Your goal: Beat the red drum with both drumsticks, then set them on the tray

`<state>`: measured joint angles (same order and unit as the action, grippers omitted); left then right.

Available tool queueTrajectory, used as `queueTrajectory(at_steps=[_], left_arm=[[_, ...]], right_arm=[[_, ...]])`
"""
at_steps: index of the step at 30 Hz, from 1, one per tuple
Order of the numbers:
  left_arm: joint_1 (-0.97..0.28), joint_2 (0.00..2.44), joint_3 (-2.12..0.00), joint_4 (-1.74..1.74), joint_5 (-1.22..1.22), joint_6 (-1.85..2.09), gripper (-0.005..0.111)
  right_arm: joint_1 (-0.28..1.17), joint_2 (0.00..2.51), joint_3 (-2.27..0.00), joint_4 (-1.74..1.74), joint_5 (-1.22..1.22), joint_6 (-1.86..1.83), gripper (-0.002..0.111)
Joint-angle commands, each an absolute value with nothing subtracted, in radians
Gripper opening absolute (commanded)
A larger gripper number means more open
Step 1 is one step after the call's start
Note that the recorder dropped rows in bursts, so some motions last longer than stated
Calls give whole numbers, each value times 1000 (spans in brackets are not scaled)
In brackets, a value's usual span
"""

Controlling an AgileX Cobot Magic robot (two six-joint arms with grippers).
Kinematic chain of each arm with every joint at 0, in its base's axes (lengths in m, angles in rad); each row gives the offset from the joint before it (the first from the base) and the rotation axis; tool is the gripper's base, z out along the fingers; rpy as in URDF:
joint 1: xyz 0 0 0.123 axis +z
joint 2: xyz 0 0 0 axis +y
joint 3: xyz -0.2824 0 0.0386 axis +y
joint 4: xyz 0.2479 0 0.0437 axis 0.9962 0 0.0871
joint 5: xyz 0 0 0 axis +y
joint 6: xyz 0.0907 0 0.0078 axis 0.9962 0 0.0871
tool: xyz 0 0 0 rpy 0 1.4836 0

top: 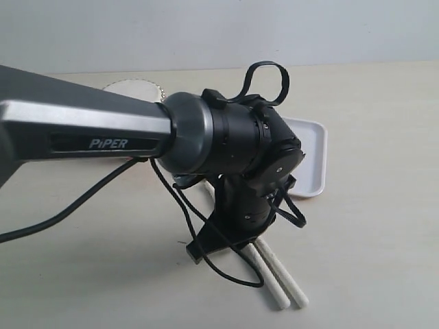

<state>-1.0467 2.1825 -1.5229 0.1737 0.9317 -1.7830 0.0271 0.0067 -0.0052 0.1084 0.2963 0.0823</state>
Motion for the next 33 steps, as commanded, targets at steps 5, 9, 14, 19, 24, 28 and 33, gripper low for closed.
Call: queueTrajectory(at_steps=[5, 9, 14, 19, 24, 28, 33], left_arm=[[-1043, 2198, -1527, 168, 902, -1759, 30], [-1043, 2205, -1527, 164, 904, -1757, 30], [-1041, 2228, -1527, 144, 902, -1757, 30], [-1039, 2229, -1527, 142, 902, -1757, 30], [-1038, 2229, -1527, 142, 902, -1752, 23], [-1038, 2229, -1527, 142, 902, -1752, 2], [-1038, 2229, -1527, 142, 902, -1748, 0]], right_arm=[[24, 0, 0, 107, 290, 80, 0], [24, 0, 0, 107, 290, 80, 0], [24, 0, 0, 107, 290, 80, 0], [24, 0, 0, 107, 290, 80, 0], [24, 0, 0, 107, 290, 80, 0], [24, 0, 0, 107, 290, 80, 0], [24, 0, 0, 107, 290, 80, 0]])
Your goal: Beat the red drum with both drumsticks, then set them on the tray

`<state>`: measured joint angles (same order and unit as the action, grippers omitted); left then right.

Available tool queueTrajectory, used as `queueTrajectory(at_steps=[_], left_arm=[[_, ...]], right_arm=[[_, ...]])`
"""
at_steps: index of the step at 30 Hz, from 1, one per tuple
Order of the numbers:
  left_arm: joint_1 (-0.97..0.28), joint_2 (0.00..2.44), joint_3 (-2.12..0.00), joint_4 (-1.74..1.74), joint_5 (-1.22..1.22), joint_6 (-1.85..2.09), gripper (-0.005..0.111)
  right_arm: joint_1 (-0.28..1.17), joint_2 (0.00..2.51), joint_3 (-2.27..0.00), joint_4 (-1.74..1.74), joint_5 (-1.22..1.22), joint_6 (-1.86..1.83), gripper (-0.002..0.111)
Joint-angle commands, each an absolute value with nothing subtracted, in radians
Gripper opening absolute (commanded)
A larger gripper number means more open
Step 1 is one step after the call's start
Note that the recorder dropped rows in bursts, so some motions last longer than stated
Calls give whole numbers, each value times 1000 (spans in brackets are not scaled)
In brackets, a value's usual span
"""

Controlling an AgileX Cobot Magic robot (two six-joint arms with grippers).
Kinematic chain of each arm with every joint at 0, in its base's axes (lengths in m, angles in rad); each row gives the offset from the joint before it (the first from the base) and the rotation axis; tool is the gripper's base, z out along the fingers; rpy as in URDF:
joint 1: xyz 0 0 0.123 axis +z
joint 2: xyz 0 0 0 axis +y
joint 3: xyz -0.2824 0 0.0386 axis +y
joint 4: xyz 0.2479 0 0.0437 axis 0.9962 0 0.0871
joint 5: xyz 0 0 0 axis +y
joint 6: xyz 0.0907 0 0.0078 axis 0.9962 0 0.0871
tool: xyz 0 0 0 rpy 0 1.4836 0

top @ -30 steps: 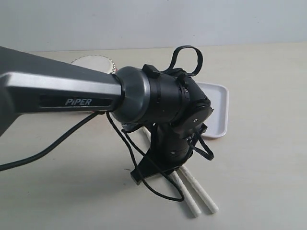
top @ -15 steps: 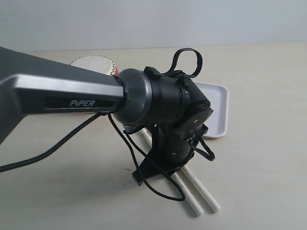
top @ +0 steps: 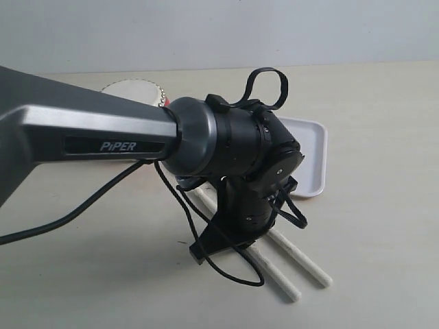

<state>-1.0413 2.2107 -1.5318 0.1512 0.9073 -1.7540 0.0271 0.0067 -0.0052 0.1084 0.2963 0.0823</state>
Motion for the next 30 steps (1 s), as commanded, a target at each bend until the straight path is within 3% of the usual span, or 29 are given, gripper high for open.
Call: queueTrajectory(at_steps=[1, 30], left_arm=[[-1038, 2229, -1527, 142, 902, -1744, 0], [-1038, 2229, -1527, 183, 1023, -1671, 0]], right_arm=[[24, 0, 0, 107, 290, 80, 0], [24, 0, 0, 107, 290, 80, 0]])
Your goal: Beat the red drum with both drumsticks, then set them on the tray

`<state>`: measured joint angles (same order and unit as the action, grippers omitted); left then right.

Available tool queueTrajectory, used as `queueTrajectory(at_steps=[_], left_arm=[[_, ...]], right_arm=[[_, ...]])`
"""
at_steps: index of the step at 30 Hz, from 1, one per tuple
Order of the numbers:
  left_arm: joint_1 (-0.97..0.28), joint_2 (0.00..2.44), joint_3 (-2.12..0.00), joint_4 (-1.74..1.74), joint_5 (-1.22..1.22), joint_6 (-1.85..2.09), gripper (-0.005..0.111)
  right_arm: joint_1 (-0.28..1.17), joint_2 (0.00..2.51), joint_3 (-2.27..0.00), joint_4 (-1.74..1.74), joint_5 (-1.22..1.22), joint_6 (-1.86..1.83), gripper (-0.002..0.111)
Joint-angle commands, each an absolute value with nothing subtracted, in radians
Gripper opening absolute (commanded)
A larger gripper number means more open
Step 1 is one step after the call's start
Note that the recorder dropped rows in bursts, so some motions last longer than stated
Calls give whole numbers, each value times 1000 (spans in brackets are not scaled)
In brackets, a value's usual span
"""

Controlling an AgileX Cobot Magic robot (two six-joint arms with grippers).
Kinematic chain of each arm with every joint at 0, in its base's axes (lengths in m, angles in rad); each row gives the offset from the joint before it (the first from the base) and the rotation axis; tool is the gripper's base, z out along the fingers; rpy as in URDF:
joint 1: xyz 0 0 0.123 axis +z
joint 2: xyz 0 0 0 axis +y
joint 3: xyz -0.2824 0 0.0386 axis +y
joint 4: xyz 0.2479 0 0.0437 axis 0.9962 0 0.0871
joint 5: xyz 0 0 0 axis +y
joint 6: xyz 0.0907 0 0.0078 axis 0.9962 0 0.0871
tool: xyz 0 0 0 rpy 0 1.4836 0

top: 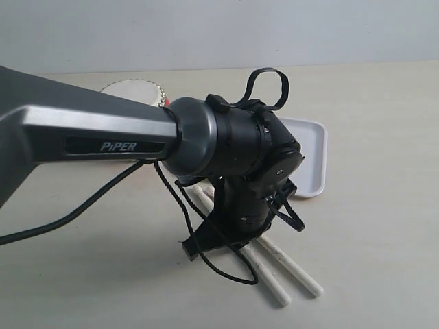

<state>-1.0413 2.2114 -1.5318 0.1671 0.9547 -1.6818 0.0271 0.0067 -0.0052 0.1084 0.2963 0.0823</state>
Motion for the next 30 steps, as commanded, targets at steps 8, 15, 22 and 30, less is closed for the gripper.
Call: queueTrajectory(at_steps=[8, 15, 22, 30], left_arm=[[-1038, 2229, -1527, 232, 1096, -1643, 0], [-1038, 2233, -1527, 271, 1096, -1575, 0], [-1038, 2251, -1504, 345, 1094, -1493, 0], [-1038, 2253, -1500, 353, 1094, -1446, 0]], right_arm=[[24, 0, 0, 107, 290, 80, 0], [24, 0, 0, 107, 290, 80, 0], [24, 0, 0, 107, 290, 80, 0], [24, 0, 0, 107, 290, 80, 0]])
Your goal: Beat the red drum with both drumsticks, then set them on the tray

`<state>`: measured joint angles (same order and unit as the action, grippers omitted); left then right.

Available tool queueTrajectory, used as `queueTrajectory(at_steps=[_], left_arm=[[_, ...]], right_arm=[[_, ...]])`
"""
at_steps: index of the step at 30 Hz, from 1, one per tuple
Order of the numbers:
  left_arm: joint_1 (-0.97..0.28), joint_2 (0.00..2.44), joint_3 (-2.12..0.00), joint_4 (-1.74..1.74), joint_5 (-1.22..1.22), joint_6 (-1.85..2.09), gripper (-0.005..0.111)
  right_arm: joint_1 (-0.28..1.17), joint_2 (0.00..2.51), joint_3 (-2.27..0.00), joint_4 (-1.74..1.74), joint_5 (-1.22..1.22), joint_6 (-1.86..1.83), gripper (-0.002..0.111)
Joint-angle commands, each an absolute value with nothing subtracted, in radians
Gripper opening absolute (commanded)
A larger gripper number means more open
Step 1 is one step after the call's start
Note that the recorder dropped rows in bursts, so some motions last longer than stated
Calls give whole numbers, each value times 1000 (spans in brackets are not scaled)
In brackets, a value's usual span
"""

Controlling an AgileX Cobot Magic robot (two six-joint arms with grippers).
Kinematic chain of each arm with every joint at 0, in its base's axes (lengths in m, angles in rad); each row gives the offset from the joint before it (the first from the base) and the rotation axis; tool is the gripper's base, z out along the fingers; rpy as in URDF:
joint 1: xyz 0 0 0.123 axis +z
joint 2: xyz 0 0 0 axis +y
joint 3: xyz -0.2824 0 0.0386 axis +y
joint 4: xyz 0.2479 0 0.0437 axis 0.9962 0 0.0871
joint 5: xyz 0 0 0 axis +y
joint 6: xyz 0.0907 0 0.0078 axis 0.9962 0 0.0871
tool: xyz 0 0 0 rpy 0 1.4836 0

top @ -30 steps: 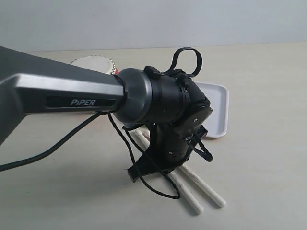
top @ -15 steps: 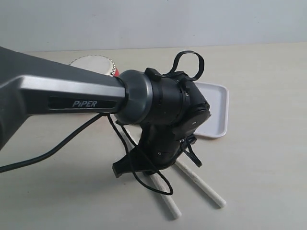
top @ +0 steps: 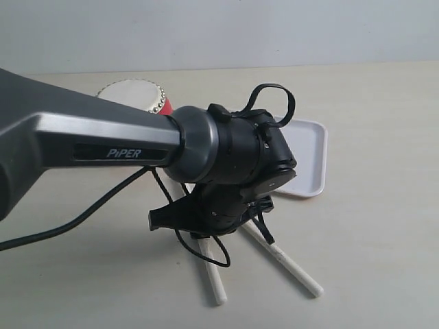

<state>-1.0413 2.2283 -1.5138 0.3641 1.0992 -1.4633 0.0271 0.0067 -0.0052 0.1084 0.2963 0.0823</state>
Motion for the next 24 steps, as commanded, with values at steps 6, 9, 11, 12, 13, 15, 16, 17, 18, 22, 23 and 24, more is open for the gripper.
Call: queueTrajectory(at_steps=[6, 9, 11, 12, 13, 15, 16, 17, 18, 22, 23, 24], left_arm=[[-1038, 2253, -1500, 338, 1080, -1446, 0], [-1038, 2253, -1500, 323, 1078, -1450, 7], [-1038, 2253, -1500, 317, 1078, -1450, 19], [-1038, 2253, -1500, 313, 1078, -1452, 24], [-1038, 2253, -1500, 310, 1078, -1453, 31], [-1038, 2253, -1500, 304, 1078, -1453, 44], [-1038, 2253, -1500, 304, 1078, -1454, 47], [-1038, 2253, -1500, 304, 1078, -1456, 50], [-1038, 2253, -1500, 304, 1078, -1456, 51], [-1038, 2253, -1500, 304, 1078, -1456, 51], [-1038, 2253, -1500, 304, 1078, -1456, 51], [-1038, 2253, -1500, 304, 1078, -1456, 51]], right_arm=[[24, 0, 0, 107, 290, 80, 0], [24, 0, 0, 107, 290, 80, 0], [24, 0, 0, 107, 290, 80, 0], [24, 0, 0, 107, 290, 80, 0], [24, 0, 0, 107, 290, 80, 0], [24, 0, 0, 107, 290, 80, 0], [24, 0, 0, 107, 290, 80, 0], [24, 0, 0, 107, 290, 80, 0], [24, 0, 0, 107, 290, 80, 0], [24, 0, 0, 107, 290, 80, 0], [24, 0, 0, 107, 290, 80, 0], [24, 0, 0, 107, 290, 80, 0]])
